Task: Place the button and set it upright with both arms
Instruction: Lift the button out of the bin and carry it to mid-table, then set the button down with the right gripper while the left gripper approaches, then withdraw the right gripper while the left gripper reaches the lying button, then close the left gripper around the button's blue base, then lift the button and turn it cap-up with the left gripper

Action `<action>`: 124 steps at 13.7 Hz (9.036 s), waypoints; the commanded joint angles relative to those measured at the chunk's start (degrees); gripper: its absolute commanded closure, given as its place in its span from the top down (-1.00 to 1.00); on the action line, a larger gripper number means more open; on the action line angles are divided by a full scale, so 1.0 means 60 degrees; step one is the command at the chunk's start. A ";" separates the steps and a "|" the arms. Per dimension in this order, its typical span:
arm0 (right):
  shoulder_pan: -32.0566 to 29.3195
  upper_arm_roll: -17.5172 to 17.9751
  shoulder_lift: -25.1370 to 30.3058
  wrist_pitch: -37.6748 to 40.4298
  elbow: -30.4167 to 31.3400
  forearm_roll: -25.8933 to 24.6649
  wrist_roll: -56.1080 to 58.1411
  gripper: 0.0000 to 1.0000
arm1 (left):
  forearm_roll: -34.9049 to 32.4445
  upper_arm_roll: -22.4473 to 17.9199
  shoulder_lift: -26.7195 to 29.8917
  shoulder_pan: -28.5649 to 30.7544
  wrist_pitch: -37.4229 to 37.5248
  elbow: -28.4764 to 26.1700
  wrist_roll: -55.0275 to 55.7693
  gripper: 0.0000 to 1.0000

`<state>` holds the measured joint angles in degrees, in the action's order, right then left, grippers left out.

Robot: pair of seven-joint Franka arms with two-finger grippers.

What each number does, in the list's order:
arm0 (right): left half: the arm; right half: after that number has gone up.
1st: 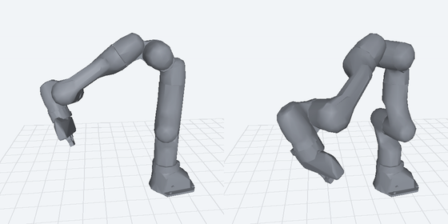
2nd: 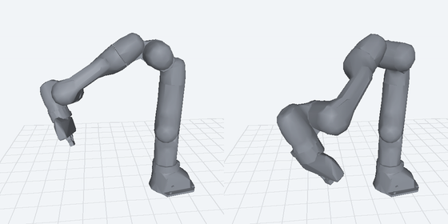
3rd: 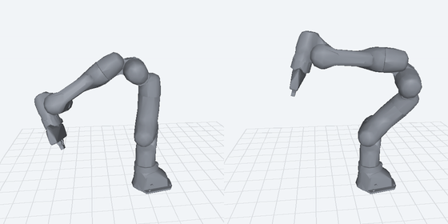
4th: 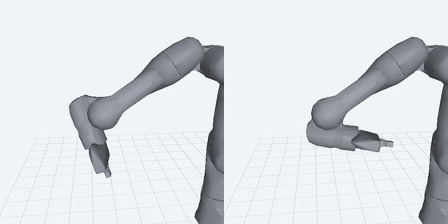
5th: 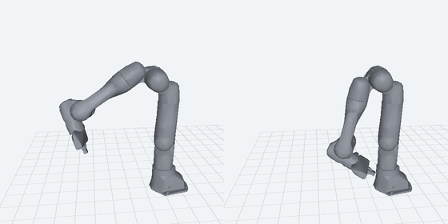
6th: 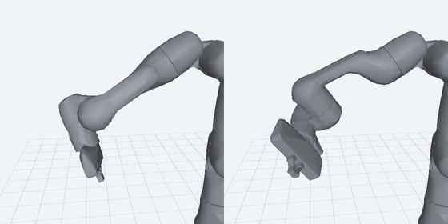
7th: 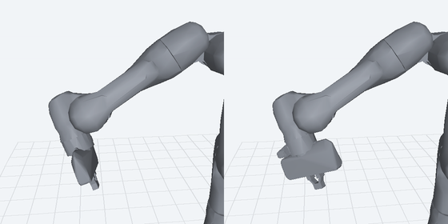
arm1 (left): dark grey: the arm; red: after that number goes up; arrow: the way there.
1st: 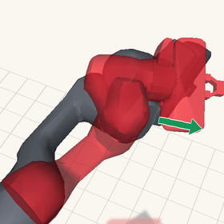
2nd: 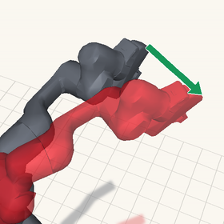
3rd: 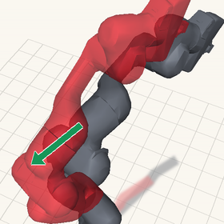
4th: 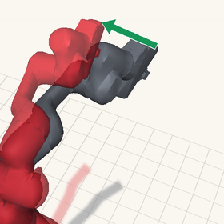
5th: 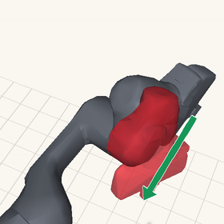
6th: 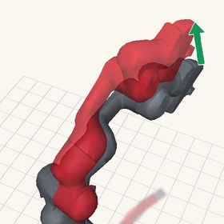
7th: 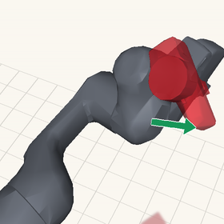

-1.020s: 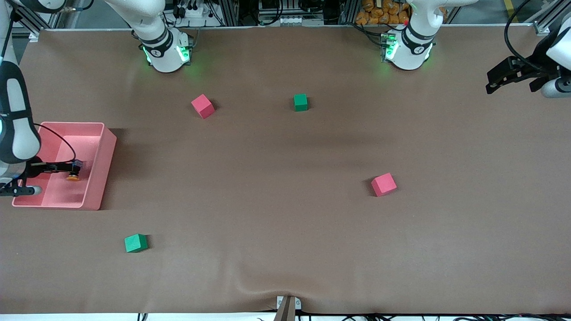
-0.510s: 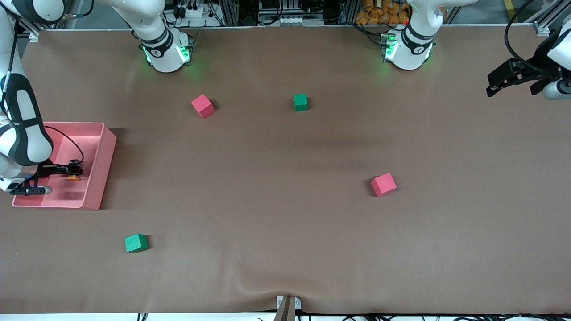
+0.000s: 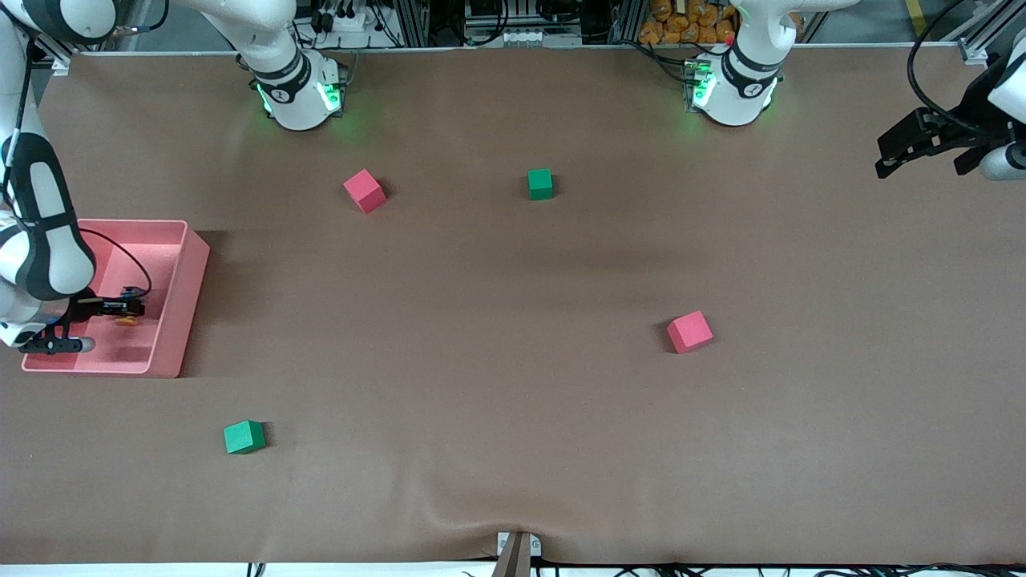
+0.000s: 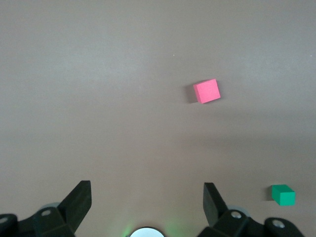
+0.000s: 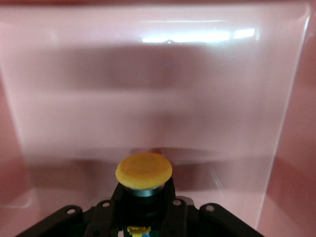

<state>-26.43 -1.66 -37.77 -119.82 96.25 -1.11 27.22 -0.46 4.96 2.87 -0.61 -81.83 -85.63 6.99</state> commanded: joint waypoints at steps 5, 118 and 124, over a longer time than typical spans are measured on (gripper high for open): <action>0.1061 0.0115 0.0829 0.4702 -0.3206 -0.0138 -0.0943 -1.00 | 0.0238 0.0038 -0.0009 0.0044 -0.0219 0.0106 0.0065 1.00; 0.4683 0.0086 0.6559 0.6025 -0.2081 -0.0006 -0.4158 1.00 | -0.9379 -0.1573 -0.9235 -0.9492 -0.7910 0.2318 1.6172 -1.00; 0.4742 0.0057 0.6559 0.6025 -0.2066 -0.0006 -0.4054 1.00 | -1.2794 -0.1646 -1.0114 -0.9536 -0.8012 0.2362 1.7786 -1.00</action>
<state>1.96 -1.50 1.28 -84.29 84.18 -0.23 2.41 -71.74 -3.64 -55.09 -57.25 -128.99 -72.32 110.14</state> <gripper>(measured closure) 0.000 0.670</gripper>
